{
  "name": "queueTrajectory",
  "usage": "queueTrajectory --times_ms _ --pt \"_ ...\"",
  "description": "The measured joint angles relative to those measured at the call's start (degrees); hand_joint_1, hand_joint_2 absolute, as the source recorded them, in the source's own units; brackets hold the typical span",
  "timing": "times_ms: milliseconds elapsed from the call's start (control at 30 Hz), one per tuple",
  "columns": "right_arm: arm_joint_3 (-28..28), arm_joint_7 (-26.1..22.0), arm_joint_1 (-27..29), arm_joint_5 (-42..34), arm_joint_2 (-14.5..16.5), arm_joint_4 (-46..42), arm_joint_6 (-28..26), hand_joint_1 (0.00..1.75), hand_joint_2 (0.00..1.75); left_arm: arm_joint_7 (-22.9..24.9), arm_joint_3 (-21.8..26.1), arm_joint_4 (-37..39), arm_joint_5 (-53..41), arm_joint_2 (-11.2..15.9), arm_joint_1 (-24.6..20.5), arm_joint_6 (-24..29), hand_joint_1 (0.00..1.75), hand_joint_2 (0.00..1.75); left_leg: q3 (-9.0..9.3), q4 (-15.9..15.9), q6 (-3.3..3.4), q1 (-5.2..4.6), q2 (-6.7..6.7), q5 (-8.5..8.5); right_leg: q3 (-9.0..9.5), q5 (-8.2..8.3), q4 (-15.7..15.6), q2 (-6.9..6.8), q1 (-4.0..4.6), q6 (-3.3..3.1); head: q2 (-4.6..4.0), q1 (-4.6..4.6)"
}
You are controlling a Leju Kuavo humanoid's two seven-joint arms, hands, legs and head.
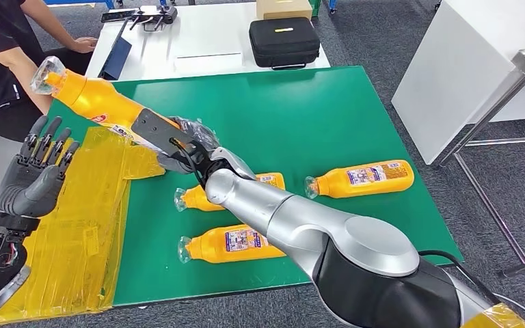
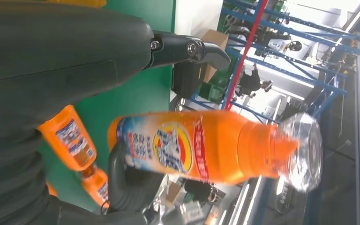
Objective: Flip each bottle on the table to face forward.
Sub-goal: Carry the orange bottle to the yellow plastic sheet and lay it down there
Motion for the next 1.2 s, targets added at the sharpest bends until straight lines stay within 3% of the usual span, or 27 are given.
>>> queueTrajectory --times_ms 400,700,1133,1167,1200 --pt "3.23 0.70 0.03 -1.40 0.04 -1.74 -0.39 1.75 1.75 1.05 0.74 -3.61 -0.04 0.86 2.35 -0.39 0.00 1.75 -0.01 0.00 -0.02 0.01 -0.03 0.02 0.00 0.00 0.00 -0.04 0.00 0.00 0.00 0.00" --pt "5.45 6.02 4.23 11.69 0.11 -12.04 0.55 1.75 1.75 1.21 0.23 -1.03 -0.38 -0.06 0.18 3.29 0.00 1.75 -0.02 -0.01 -0.02 0.04 -0.02 0.02 -0.01 -0.01 0.00 -0.03 0.03 -0.01 0.00 -0.01" --pt "5.20 8.41 11.25 17.48 0.12 -17.53 6.01 1.75 1.75 2.95 0.64 -1.99 3.22 6.61 -0.06 3.49 0.00 1.75 -0.04 -0.02 -0.03 0.07 -0.04 0.02 -0.02 -0.03 0.00 -0.04 0.04 -0.04 0.00 0.01" --pt "5.20 8.44 11.54 17.44 0.11 -17.55 6.22 1.75 1.75 2.94 0.72 -2.20 3.39 7.10 -0.07 3.49 0.02 1.75 -0.04 -0.02 -0.03 0.07 -0.04 0.02 -0.02 -0.02 0.00 -0.03 0.04 -0.04 0.00 0.01" --pt "5.20 8.46 11.83 17.33 0.11 -17.55 6.45 1.75 1.75 2.94 0.79 -2.50 3.78 7.69 -0.03 3.38 0.45 1.75 -0.04 -0.03 -0.03 0.08 -0.03 0.02 -0.02 -0.02 0.01 -0.02 0.04 -0.04 0.00 0.01"
